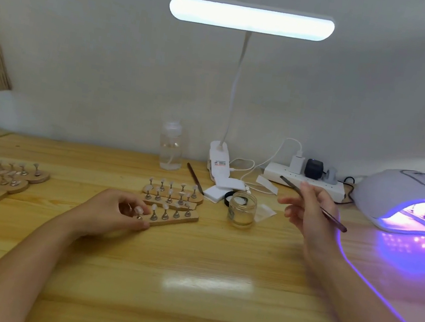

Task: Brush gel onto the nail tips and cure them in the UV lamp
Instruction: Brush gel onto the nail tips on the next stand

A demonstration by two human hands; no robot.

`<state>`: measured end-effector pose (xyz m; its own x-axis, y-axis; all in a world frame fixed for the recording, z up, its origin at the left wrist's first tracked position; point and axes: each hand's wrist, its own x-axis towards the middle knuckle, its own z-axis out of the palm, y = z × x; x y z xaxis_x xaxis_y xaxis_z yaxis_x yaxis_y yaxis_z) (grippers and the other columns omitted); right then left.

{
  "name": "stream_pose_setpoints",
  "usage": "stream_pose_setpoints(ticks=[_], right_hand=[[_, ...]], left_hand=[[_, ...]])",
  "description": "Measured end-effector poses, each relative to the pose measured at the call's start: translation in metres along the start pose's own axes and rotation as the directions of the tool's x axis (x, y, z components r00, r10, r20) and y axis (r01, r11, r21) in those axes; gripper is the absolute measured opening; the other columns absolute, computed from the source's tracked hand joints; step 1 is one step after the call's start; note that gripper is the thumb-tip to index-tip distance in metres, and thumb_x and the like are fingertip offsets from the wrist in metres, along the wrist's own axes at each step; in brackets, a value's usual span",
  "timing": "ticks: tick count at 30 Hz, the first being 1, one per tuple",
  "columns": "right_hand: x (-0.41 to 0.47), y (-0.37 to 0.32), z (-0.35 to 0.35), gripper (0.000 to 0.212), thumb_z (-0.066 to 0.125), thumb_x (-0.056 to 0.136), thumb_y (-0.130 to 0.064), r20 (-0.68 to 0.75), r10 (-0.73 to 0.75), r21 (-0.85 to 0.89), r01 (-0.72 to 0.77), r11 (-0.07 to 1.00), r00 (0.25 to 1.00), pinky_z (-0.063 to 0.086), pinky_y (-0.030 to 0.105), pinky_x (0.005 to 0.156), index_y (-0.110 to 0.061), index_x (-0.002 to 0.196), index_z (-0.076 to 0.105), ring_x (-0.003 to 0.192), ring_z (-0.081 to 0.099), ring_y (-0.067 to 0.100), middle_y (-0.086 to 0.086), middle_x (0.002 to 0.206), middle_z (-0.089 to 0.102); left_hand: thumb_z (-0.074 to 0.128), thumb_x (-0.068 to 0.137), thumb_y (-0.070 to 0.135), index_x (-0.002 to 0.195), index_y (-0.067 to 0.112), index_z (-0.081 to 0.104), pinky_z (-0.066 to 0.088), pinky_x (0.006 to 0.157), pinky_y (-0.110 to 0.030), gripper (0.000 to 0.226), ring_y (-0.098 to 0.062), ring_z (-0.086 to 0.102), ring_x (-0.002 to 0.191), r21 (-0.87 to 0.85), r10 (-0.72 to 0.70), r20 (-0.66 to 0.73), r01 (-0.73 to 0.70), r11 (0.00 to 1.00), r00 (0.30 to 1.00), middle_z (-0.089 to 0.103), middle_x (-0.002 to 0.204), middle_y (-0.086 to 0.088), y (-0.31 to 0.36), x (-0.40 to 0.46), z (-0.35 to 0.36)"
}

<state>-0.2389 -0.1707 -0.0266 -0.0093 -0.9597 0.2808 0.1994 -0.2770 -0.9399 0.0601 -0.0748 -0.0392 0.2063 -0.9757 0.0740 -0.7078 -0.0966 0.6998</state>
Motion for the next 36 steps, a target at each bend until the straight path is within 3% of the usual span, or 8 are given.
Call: stream_pose_setpoints(ticks=[3, 5, 10, 16, 22, 27, 31, 36], right_hand=[[0.0, 0.002, -0.001, 0.032, 0.03, 0.1, -0.035, 0.0, -0.013, -0.026, 0.013, 1.0, 1.0, 0.041, 0.028, 0.053, -0.017, 0.079, 0.047, 0.039, 0.049, 0.01, 0.004, 0.055, 0.067], [0.0, 0.004, -0.001, 0.039, 0.024, 0.099, -0.042, 0.002, -0.002, -0.035, 0.002, 0.999, 1.0, 0.04, 0.024, 0.048, -0.019, 0.084, 0.052, 0.037, 0.046, 0.01, 0.004, 0.05, 0.063], [0.003, 0.007, -0.002, 0.049, 0.023, 0.098, -0.047, 0.006, 0.018, -0.038, -0.018, 0.999, 1.0, 0.04, 0.025, 0.049, -0.018, 0.084, 0.061, 0.042, 0.049, 0.008, 0.0, 0.056, 0.062], [0.006, 0.007, -0.004, 0.015, 0.059, 0.087, -0.031, 0.014, -0.044, -0.146, 0.045, 0.988, 0.999, 0.041, 0.014, 0.047, -0.019, 0.077, 0.062, 0.043, 0.045, 0.0, -0.009, 0.056, 0.064], [0.011, 0.001, -0.001, 0.023, 0.061, 0.083, -0.038, 0.067, -0.024, -0.157, 0.034, 0.987, 0.997, 0.033, 0.015, 0.038, -0.016, 0.082, 0.055, 0.035, 0.035, 0.006, 0.001, 0.055, 0.066], [0.029, -0.011, 0.006, 0.034, 0.065, 0.08, -0.038, 0.089, -0.012, -0.209, 0.031, 0.977, 0.996, 0.03, 0.014, 0.035, -0.015, 0.069, 0.042, 0.032, 0.033, 0.008, 0.004, 0.052, 0.066], [0.043, -0.015, 0.021, 0.037, 0.069, 0.078, -0.036, 0.171, -0.116, -0.354, 0.171, 0.92, 0.979, 0.038, 0.014, 0.046, -0.016, 0.06, 0.044, 0.033, 0.046, 0.001, -0.003, 0.036, 0.053], [0.052, -0.003, 0.028, 0.039, 0.074, 0.072, -0.042, 0.184, -0.152, -0.535, 0.228, 0.814, 0.971, 0.042, 0.023, 0.056, -0.018, 0.054, 0.048, 0.044, 0.051, 0.0, -0.009, 0.04, 0.051]], left_hand=[[0.082, 0.064, 0.027, 0.073, 0.03, 0.072, 0.042, 0.071, -0.018, 0.013, -0.01, 0.058, 0.078, 0.008, -0.002, 0.096, 0.002, 1.0, 0.995, 0.063, 0.08, 0.005, 0.01, -0.001, 0.0], [0.082, 0.063, 0.027, 0.073, 0.03, 0.072, 0.043, 0.069, -0.01, 0.015, -0.004, 0.059, 0.075, 0.02, 0.02, 0.157, -0.023, 1.0, 0.987, 0.062, 0.075, 0.01, 0.018, -0.001, 0.003], [0.077, 0.068, 0.032, 0.085, 0.037, 0.068, 0.041, 0.068, -0.004, 0.019, -0.002, 0.055, 0.079, 0.066, 0.137, 0.264, -0.16, 0.985, 0.955, 0.061, 0.081, 0.013, 0.047, 0.0, 0.028], [0.075, 0.071, 0.032, 0.087, 0.033, 0.065, 0.04, 0.067, -0.013, 0.019, 0.0, 0.05, 0.079, 0.021, 0.205, 0.044, -0.206, 0.978, 0.978, 0.059, 0.084, 0.015, 0.065, 0.005, 0.073], [0.08, 0.065, 0.03, 0.078, 0.035, 0.066, 0.046, 0.083, -0.028, 0.019, -0.004, 0.054, 0.082, -0.115, 0.151, -0.068, -0.158, 0.981, 0.986, 0.066, 0.089, 0.013, 0.06, 0.009, 0.087], [0.079, 0.065, 0.031, 0.08, 0.035, 0.068, 0.048, 0.088, -0.034, 0.019, -0.006, 0.058, 0.087, -0.137, 0.161, -0.065, -0.168, 0.976, 0.985, 0.069, 0.089, 0.013, 0.058, 0.012, 0.087], [0.079, 0.065, 0.029, 0.079, 0.036, 0.067, 0.046, 0.089, -0.029, 0.02, -0.003, 0.058, 0.09, -0.134, 0.161, -0.054, -0.167, 0.977, 0.986, 0.067, 0.087, 0.017, 0.06, 0.015, 0.087], [0.078, 0.067, 0.026, 0.088, 0.027, 0.07, 0.041, 0.076, -0.009, 0.022, 0.005, 0.056, 0.085, -0.139, 0.167, -0.021, -0.168, 0.976, 0.986, 0.063, 0.084, 0.023, 0.06, 0.018, 0.086]])
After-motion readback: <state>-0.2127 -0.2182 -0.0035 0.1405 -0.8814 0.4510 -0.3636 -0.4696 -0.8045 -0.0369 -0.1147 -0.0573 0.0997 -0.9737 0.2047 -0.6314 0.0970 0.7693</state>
